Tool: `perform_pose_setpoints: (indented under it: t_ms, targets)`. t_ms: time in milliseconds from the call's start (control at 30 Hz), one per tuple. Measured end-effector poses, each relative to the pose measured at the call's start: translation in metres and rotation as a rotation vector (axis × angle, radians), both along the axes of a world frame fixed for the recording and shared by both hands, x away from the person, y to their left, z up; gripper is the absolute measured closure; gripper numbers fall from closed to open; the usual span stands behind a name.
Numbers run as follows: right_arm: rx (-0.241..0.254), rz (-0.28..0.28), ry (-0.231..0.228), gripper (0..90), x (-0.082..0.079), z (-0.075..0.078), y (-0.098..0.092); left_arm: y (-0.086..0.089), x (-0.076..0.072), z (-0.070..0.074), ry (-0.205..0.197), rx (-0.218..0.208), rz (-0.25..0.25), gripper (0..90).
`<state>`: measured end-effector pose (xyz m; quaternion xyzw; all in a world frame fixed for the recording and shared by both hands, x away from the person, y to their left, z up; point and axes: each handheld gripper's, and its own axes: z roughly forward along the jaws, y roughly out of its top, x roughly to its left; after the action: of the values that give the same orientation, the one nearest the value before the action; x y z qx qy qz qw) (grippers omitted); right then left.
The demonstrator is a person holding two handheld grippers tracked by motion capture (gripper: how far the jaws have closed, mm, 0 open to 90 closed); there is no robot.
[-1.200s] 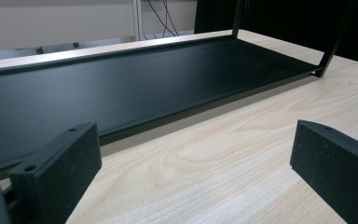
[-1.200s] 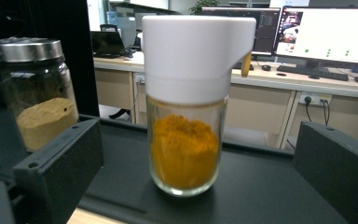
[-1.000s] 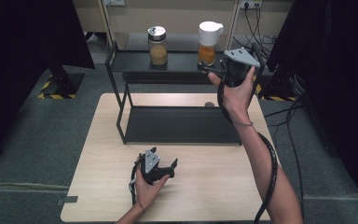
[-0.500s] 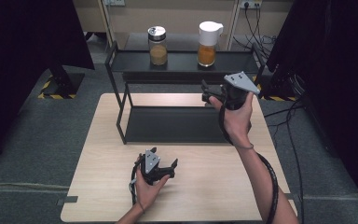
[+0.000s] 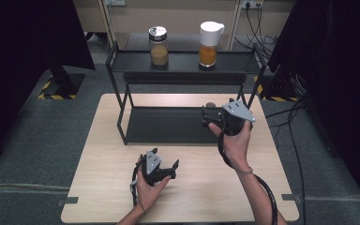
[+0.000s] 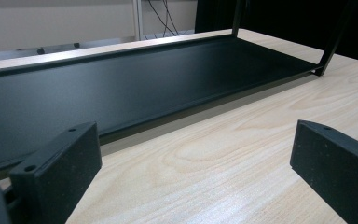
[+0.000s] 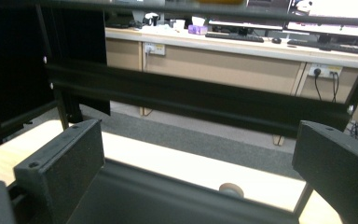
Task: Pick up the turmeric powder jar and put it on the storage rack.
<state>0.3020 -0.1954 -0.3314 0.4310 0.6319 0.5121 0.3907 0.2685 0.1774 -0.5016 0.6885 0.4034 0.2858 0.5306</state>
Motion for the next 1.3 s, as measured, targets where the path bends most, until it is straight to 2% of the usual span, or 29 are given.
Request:
perform_pose_setpoints:
  t_ms: [333, 600, 933, 1300]
  targets:
    - [-0.007, -0.009, 0.020, 3.0, -0.017, -0.030, 0.000, 0.000, 0.000, 0.000, 0.002, -0.004, 0.003, 1.1]
    - [-0.050, -0.035, 0.042, 3.7, -0.029, -0.063, 0.001, 0.000, 0.000, 0.000, -0.001, 0.001, 0.002, 1.1]
    - [-0.063, -0.058, 0.074, 5.2, -0.042, -0.100, -0.001, 0.000, -0.001, -0.001, -0.007, 0.004, 0.002, 1.2]
    - [-0.067, -0.055, 0.149, 5.6, -0.052, -0.133, -0.005, -0.001, -0.002, -0.001, -0.009, 0.003, 0.004, 1.1]
